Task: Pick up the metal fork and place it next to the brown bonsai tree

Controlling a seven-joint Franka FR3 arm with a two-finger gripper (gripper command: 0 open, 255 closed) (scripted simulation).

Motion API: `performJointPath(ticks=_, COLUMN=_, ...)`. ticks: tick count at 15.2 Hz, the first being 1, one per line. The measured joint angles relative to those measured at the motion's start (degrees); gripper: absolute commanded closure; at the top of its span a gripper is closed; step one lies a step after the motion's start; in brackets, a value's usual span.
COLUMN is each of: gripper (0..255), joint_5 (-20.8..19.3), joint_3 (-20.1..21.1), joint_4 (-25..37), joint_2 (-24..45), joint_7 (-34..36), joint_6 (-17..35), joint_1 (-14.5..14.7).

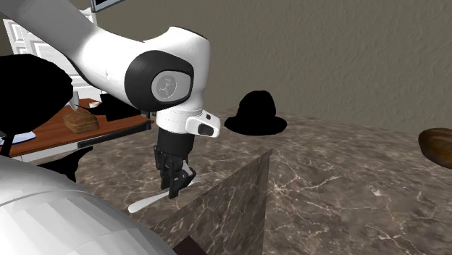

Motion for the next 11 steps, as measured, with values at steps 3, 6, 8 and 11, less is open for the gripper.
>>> performJointPath(ticks=3, gripper=255, joint_5=1.0, joint_3=0.7, joint_4=-0.6, joint_2=1.6, joint_7=-0.6, joint_6=2.2, joint_1=0.2)
performJointPath(ticks=6, gripper=255, joint_5=1.1, joint_3=0.8, joint_4=-0.7, joint_2=1.8, joint_7=-0.7, joint_6=2.5, joint_1=0.2)
performJointPath(ticks=8, gripper=255, joint_5=1.1, joint_3=0.8, joint_4=-0.7, joint_2=1.8, joint_7=-0.7, joint_6=2.5, joint_1=0.2)
performJointPath(ticks=11, gripper=0, joint_5=1.2, joint_3=0.8, joint_4=-0.7, joint_2=1.8, joint_7=-0.7, joint_6=2.6, joint_1=0.2)
